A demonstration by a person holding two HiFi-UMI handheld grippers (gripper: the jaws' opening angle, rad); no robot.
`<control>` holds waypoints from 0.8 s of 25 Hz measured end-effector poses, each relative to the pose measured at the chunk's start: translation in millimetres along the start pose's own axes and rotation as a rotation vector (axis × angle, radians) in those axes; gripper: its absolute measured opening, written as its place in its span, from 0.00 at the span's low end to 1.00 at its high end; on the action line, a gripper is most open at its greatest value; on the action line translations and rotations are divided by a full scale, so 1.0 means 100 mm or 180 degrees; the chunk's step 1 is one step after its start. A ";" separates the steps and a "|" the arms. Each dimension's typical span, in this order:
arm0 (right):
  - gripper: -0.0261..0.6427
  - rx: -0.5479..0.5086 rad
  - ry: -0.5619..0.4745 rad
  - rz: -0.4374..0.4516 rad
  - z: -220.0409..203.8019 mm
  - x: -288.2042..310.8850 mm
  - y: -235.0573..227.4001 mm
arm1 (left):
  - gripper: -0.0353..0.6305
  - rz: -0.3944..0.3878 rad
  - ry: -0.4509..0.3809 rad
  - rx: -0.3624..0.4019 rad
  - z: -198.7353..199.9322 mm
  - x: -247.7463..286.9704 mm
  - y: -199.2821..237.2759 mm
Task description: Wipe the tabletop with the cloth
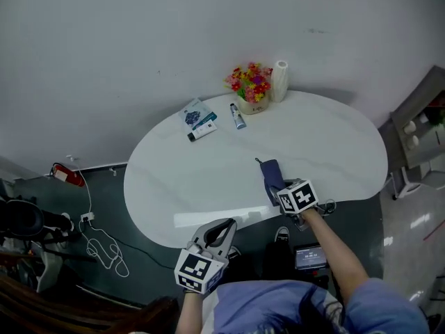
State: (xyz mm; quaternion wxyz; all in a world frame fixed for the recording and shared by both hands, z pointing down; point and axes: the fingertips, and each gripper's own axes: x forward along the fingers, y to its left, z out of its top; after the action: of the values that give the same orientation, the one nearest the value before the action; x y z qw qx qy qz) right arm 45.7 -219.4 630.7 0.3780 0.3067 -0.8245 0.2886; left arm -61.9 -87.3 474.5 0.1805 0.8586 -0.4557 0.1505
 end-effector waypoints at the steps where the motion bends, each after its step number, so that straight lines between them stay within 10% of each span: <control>1: 0.16 0.0053 -0.0016 -0.0057 -0.04 -0.09 -0.20 | 0.08 -0.0044 -0.0004 0.0020 0.06 0.12 -0.08; 20: 0.16 0.1111 -0.0156 -0.1235 -1.31 -1.88 -3.43 | 0.08 -0.0685 0.0171 0.0264 0.57 1.79 -1.39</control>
State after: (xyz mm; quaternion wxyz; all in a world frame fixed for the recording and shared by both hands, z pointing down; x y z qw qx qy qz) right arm 451.4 -293.5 635.3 0.3476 0.5266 -0.6968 0.3411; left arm 156.1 -171.3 475.5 0.1720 0.9049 -0.3493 0.1718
